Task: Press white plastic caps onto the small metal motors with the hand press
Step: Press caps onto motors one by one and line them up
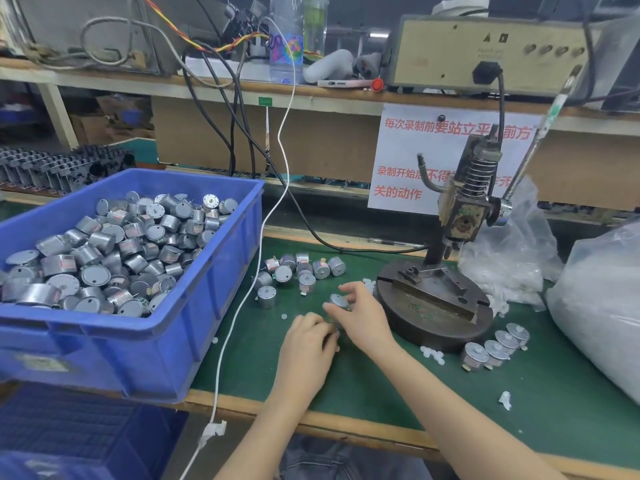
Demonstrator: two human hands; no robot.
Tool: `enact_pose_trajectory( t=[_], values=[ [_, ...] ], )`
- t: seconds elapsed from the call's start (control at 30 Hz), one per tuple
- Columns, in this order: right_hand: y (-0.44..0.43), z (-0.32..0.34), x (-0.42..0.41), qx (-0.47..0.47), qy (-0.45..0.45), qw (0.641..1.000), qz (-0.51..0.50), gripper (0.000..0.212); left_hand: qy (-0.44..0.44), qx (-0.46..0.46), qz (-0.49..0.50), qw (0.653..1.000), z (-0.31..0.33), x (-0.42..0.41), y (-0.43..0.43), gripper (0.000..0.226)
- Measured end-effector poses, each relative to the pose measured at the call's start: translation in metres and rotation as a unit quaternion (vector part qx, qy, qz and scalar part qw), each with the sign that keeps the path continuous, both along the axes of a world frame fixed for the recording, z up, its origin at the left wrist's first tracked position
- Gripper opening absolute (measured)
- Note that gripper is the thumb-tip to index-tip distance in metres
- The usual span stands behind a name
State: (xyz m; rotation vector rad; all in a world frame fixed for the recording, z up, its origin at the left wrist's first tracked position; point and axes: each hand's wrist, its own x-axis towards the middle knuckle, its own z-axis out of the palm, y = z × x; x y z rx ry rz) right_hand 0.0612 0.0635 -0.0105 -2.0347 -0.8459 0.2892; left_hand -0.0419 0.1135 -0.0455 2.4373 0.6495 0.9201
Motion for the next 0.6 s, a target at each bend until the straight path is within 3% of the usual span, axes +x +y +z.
enact_pose_trajectory(
  t=[0.1,0.2,0.6],
  values=[
    [-0.019,-0.004,0.002,0.035,0.024,0.998,0.042,0.05,-0.065,-0.104,0.063,0.99,0.004,-0.002,0.004,0.013],
    [-0.028,-0.017,-0.002,-0.018,-0.048,0.994,0.093,0.053,-0.105,-0.21,0.114,0.965,0.008,-0.005,0.008,0.016],
    [-0.036,-0.035,-0.005,-0.028,-0.104,0.985,0.133,0.046,-0.076,-0.221,0.106,0.966,0.005,-0.005,0.009,0.016]
  ],
)
